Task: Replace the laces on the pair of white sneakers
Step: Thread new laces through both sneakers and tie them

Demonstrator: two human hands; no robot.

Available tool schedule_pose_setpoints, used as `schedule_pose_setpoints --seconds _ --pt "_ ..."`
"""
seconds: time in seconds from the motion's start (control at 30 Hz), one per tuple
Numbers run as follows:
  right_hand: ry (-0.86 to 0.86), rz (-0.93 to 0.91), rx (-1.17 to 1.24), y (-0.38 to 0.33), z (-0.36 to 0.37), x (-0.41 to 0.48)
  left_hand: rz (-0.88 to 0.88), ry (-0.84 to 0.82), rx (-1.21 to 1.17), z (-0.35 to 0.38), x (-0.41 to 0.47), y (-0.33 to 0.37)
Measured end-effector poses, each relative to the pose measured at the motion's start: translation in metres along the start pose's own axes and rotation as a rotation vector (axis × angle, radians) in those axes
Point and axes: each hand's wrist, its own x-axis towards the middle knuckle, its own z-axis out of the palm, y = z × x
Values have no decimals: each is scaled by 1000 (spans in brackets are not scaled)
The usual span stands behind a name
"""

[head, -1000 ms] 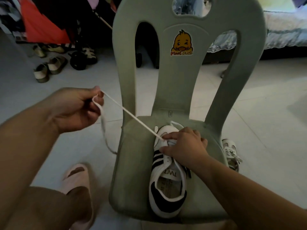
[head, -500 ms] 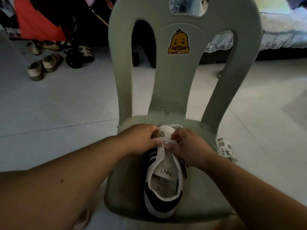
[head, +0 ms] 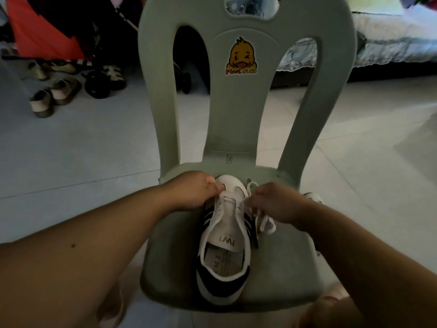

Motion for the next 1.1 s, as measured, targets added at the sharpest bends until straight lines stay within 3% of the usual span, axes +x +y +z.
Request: schedule_pose_setpoints --seconds 0.23,0.37,0.5,0.83,1.1 --pt "184 -163 388 -26 -46 -25 23 156 -500 -37 -24 21" --pt "150 -246 655 -38 -62 -33 123 240 -602 -62 -46 32" --pt "184 -311 736 -55 -70 -45 222 322 -698 -86 -66 47" --pt "381 -406 772 -136 -96 -122 383 444 -595 -145 -137 115" --pt "527 -467 582 -180 -118 -183 354 516 -487 -185 -192 150"
